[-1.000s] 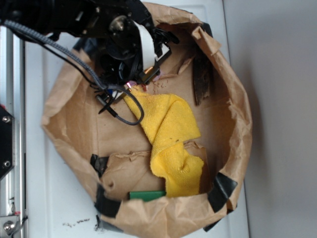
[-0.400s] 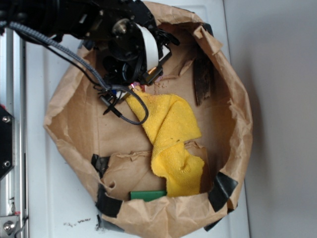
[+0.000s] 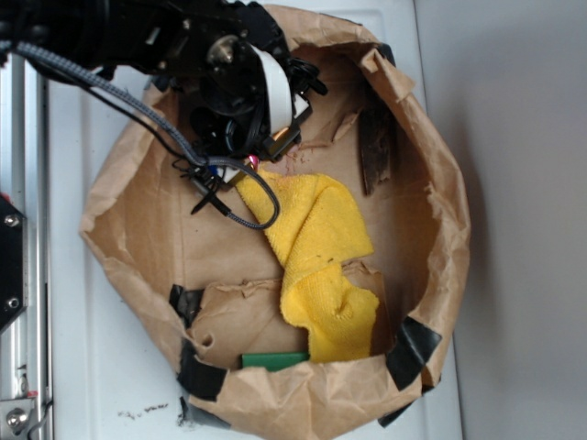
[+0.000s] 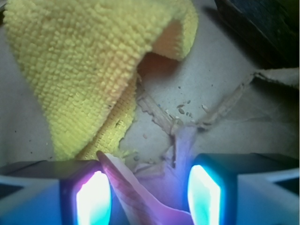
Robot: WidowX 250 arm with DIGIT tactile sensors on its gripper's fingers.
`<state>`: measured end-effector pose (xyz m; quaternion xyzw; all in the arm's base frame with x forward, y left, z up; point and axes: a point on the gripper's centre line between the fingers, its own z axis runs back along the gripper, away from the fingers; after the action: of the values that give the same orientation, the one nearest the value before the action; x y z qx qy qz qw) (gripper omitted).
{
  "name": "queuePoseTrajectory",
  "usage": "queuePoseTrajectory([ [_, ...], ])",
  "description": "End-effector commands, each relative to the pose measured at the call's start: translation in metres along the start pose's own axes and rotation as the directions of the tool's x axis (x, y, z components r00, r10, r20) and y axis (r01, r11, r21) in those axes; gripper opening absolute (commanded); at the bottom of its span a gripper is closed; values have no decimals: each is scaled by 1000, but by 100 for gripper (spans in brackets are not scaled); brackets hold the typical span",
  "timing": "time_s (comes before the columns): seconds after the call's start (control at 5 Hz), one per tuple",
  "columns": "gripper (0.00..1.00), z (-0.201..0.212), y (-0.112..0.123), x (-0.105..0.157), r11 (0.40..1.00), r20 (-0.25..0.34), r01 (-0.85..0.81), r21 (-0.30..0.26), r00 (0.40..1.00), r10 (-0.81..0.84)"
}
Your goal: Grab the shell.
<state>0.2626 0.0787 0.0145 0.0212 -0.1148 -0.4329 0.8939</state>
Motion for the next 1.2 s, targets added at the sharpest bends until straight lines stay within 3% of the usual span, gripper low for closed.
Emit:
queuePoseTrajectory([
  [0.0,0,6,5,0,999,18,30,26,999,-30],
  [1.0,0,23,4,1,998,44,-5,61,999,2],
])
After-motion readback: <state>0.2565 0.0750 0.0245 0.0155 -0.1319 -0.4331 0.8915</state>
